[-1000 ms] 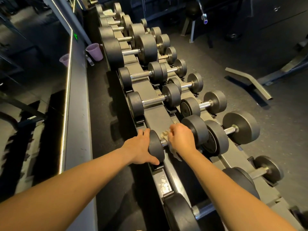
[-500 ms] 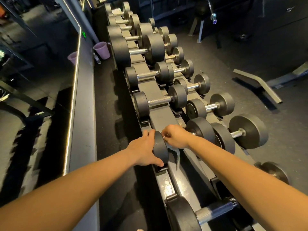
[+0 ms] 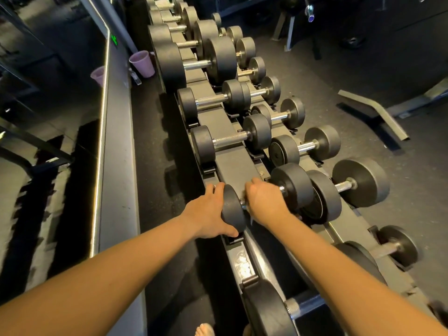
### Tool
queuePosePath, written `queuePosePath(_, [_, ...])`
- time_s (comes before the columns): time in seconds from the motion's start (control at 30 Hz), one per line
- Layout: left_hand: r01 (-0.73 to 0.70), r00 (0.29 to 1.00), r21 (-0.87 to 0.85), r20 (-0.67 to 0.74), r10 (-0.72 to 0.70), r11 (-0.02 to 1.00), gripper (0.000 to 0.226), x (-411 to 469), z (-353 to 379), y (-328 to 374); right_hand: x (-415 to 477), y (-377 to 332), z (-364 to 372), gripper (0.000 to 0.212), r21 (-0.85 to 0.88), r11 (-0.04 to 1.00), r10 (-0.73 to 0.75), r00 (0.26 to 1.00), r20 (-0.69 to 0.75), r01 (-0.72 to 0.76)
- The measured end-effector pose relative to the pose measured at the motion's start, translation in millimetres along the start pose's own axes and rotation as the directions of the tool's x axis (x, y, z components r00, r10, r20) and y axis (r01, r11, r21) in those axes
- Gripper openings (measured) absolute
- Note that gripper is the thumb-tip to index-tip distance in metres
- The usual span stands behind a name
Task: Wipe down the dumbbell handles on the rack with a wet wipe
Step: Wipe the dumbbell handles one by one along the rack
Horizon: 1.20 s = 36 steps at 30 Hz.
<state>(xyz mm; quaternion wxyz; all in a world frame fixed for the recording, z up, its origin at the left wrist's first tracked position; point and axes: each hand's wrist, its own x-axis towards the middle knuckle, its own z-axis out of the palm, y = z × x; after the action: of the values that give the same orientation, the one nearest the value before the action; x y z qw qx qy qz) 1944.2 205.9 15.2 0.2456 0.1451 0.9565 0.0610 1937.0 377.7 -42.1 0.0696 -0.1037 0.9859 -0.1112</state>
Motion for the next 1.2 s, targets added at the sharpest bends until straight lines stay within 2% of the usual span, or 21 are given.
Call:
queuePosePath(0.03, [0.001,1.0,-0.001,0.001,-0.001,1.0,0.126,0.2,0.3,-0.1,-10.8,-4.6,9.6,0.024,0.139,0.989,-0.03,0.996,-0.087,0.042])
queuePosePath(0.1, [-0.007,1.0,-0.006,-0.001,0.006,1.0,0.125,0.0,1.0,-0.6,-30.8,-7.3,25.0,0.015,0.421,0.9,-0.025,0.977,-0.21,0.113])
queuePosePath(0.2, [-0.015,1.0,-0.017,-0.003,0.015,1.0,0.124,0.1,0.1,-1.3,-43.1,-1.9,37.8,0.01,0.587,0.796,0.031,0.956,-0.29,0.152])
queuePosePath(0.3, [-0.011,1.0,-0.024,0.011,0.011,1.0,0.126,-0.2,-1.6,-0.8,-45.5,-1.7,45.1,0.007,0.705,0.707,0.257,0.908,-0.33,0.056])
queuePosePath(0.37, [-0.009,1.0,-0.02,0.017,0.01,1.0,0.126,-0.4,-2.2,0.0,-46.4,-4.7,46.4,0.006,0.83,0.557,0.485,0.817,-0.311,-0.016])
queuePosePath(0.47, [-0.009,1.0,-0.001,0.007,0.009,1.0,0.128,-0.5,-2.3,-0.3,-40.5,-13.6,43.8,0.003,0.972,0.193,0.776,0.627,-0.067,-0.135])
queuePosePath(0.53, [-0.007,1.0,0.0,0.009,0.007,1.0,0.128,-0.8,-2.0,-0.8,-34.0,-18.7,45.8,0.01,0.981,-0.083,0.854,0.494,0.16,-0.174])
queuePosePath(0.6, [-0.009,1.0,0.002,0.006,0.009,1.0,0.129,-1.2,-1.5,-0.8,-30.7,-18.8,50.2,0.012,0.943,-0.287,0.858,0.392,0.331,-0.168])
queuePosePath(0.67, [-0.012,1.0,0.004,0.005,0.012,1.0,0.129,-1.5,-1.2,-0.5,-28.1,-16.5,53.6,0.006,0.876,-0.462,0.801,0.36,0.479,-0.138])
queuePosePath(0.7, [-0.011,1.0,0.002,0.003,0.011,1.0,0.129,-0.7,-1.1,-0.7,-25.1,-16.9,52.0,0.003,0.833,-0.534,0.749,0.376,0.545,-0.143])
queuePosePath(0.77, [-0.012,1.0,-0.004,0.003,0.012,1.0,0.13,-0.1,-1.1,-0.5,-20.0,-23.0,47.3,0.011,0.741,-0.648,0.62,0.444,0.647,-0.176])
queuePosePath(0.83, [-0.012,1.0,-0.002,0.0,0.012,1.0,0.13,0.1,-1.0,-0.4,-16.4,-30.4,43.1,0.012,0.706,-0.667,0.545,0.49,0.68,-0.238])
queuePosePath(0.87, [-0.012,1.0,0.001,-0.003,0.012,1.0,0.13,0.2,-0.8,-0.2,-17.3,-33.7,39.7,0.013,0.718,-0.638,0.531,0.516,0.673,-0.28])
queuePosePath(0.9, [-0.011,1.0,0.002,-0.004,0.011,1.0,0.13,0.2,-0.5,0.2,-19.5,-35.0,36.0,0.013,0.742,-0.578,0.524,0.542,0.656,-0.339])
queuePosePath(1.0, [-0.009,1.0,0.003,-0.002,0.009,1.0,0.13,1.0,-0.5,-0.9,-29.0,-31.9,23.6,0.013,0.794,-0.3,0.492,0.627,0.604,-0.53])
queuePosePath(1.03, [-0.009,1.0,0.004,0.003,0.009,1.0,0.129,0.9,-1.0,-1.3,-30.7,-28.6,21.8,0.013,0.792,-0.28,0.487,0.631,0.604,-0.542])
queuePosePath(1.07, [-0.011,1.0,0.006,0.007,0.011,1.0,0.129,0.7,-1.7,-1.3,-32.5,-25.2,19.4,0.015,0.789,-0.316,0.476,0.631,0.613,-0.528])
queuePosePath(1.1, [-0.014,1.0,0.007,0.01,0.014,1.0,0.129,0.6,-2.2,-1.2,-31.7,-21.1,21.0,0.017,0.776,-0.411,0.479,0.611,0.63,-0.478])
queuePosePath(1.17, [-0.017,1.0,0.005,0.016,0.017,1.0,0.13,-0.7,-3.2,-0.1,-28.4,-18.2,22.4,0.019,0.732,-0.58,0.516,0.535,0.669,-0.358])
queuePosePath(1.2, [-0.017,1.0,0.004,0.015,0.017,1.0,0.131,-0.9,-3.5,0.1,-24.9,-20.9,22.5,0.018,0.729,-0.596,0.531,0.517,0.672,-0.335])
